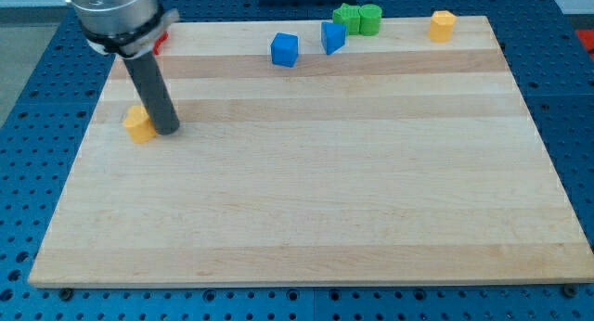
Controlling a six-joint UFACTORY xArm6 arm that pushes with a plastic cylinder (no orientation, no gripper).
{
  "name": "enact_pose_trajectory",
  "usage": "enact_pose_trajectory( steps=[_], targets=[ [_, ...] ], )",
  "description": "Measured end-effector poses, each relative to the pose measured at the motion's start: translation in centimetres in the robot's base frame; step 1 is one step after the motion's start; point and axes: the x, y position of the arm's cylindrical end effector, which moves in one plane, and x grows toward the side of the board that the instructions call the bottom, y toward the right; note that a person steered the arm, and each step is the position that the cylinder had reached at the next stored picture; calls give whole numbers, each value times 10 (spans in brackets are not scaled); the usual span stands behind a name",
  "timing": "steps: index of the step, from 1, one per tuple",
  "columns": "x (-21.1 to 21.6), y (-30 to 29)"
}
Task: Move the yellow hexagon to the center of the board
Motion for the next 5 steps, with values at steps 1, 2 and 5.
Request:
enact_pose_trajectory(
  steps=[1, 2, 5],
  targets=[
    [-6, -10],
    [-6, -4],
    [-3, 192]
  ],
)
